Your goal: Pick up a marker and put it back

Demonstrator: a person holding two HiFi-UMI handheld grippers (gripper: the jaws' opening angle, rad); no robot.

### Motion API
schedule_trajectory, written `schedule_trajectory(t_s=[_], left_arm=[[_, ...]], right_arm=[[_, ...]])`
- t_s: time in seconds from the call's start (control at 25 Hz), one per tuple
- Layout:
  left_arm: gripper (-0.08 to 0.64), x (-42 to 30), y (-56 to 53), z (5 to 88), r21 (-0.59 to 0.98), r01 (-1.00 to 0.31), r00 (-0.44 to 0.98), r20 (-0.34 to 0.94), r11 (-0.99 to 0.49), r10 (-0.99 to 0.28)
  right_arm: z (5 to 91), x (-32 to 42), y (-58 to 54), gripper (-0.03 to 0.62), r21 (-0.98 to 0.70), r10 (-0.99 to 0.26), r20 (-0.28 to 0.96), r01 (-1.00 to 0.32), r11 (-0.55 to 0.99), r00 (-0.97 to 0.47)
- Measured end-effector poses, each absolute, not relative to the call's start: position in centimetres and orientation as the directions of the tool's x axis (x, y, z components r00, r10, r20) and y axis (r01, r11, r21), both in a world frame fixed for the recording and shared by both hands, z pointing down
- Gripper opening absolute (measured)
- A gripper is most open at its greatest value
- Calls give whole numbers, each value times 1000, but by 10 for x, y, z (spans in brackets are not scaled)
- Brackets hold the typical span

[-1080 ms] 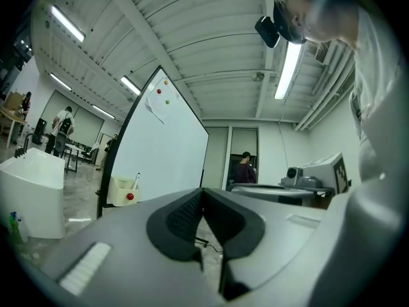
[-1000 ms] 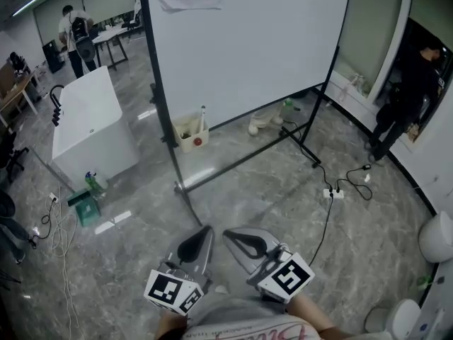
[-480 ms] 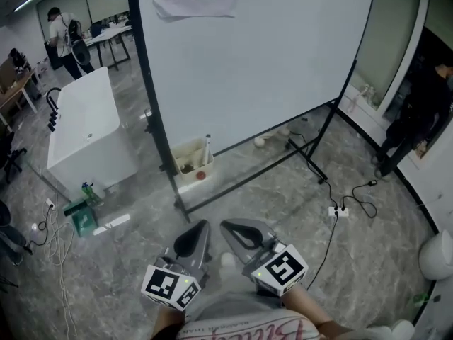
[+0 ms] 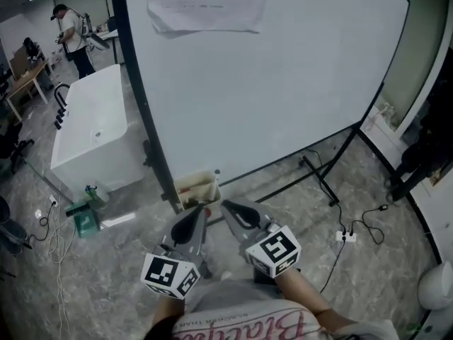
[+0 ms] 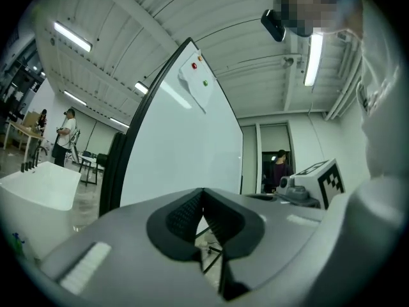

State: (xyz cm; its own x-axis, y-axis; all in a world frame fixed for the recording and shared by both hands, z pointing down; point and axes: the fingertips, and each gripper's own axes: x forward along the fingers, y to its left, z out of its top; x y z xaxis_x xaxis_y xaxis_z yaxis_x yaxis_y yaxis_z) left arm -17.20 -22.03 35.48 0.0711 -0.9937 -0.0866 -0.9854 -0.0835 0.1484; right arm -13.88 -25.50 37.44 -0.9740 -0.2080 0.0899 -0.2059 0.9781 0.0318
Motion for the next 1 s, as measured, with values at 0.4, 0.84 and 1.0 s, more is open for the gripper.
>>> schedule_trajectory(t_s=[0.4,0.84,1.0], left_arm=[[-2,-206,-259,367,174,-984,22,-40,-28,-999],[-2,-215,-258,373,171,-984,51,-6,-52,-999],[-2,-214,-257,368,165,-983,74,-15,-75,-997]], right_arm=[[425,-192,-333,150,-256,-204,198,-252,933,-959],[426,-204,-331,66,-370,-180,158,-227,901,-971],[398,-197,-327,66,-358,-204,78,-218,908,-976]])
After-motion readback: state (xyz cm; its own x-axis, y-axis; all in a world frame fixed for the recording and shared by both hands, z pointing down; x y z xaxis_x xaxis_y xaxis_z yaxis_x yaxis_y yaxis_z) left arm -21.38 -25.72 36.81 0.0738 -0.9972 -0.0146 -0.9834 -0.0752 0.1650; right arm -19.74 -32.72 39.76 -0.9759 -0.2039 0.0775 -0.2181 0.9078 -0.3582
